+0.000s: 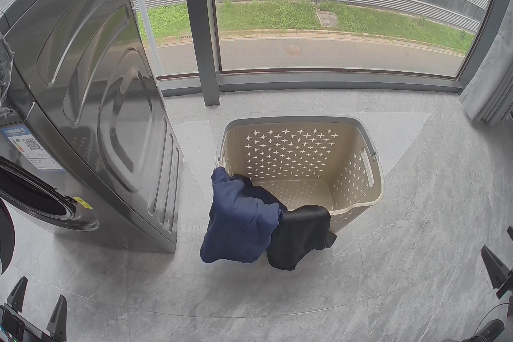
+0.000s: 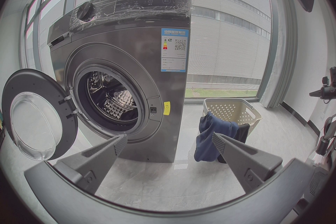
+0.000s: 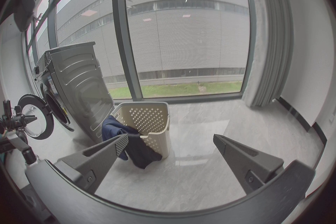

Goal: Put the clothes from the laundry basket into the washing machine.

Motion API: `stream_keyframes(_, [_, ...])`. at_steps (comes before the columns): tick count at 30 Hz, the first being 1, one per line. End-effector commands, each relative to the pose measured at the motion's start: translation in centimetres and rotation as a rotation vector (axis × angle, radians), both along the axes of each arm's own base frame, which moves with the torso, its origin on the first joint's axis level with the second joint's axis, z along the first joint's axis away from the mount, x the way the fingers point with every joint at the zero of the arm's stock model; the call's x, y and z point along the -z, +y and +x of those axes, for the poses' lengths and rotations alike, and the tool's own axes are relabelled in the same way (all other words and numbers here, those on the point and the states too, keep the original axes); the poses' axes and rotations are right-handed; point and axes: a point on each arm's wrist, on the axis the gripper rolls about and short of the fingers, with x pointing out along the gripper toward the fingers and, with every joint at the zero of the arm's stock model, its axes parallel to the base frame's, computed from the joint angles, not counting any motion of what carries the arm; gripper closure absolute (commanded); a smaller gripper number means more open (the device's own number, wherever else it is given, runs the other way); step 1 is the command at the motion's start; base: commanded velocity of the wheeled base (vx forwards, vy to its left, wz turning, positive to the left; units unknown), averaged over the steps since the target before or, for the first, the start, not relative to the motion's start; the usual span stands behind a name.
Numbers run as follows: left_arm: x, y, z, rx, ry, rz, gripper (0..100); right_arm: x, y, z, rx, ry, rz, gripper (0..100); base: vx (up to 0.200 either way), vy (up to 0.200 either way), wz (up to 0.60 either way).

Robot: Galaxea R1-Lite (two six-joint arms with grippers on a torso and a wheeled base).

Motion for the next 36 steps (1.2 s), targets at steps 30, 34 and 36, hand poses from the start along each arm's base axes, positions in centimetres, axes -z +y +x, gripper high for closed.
stream_keyframes(30, [0.4,0.0,0.0,-0.001,-0.001,-0.001,0,8.3,13.9,20.5,-0.242,0.531,0.011,0,0.0,0.0,0.0])
stream_keyframes(34, [0.4,0.0,0.0,-0.001,-0.001,-0.001,0,9.0,15.6,21.0,-0.275,0.545,0.009,0,0.0,0.0,0.0])
stream_keyframes(36, [0.4,0.0,0.0,-0.001,-0.001,-0.001,0,9.2,16.2,21.1,-0.275,0.549,0.015,0,0.0,0.0,0.0])
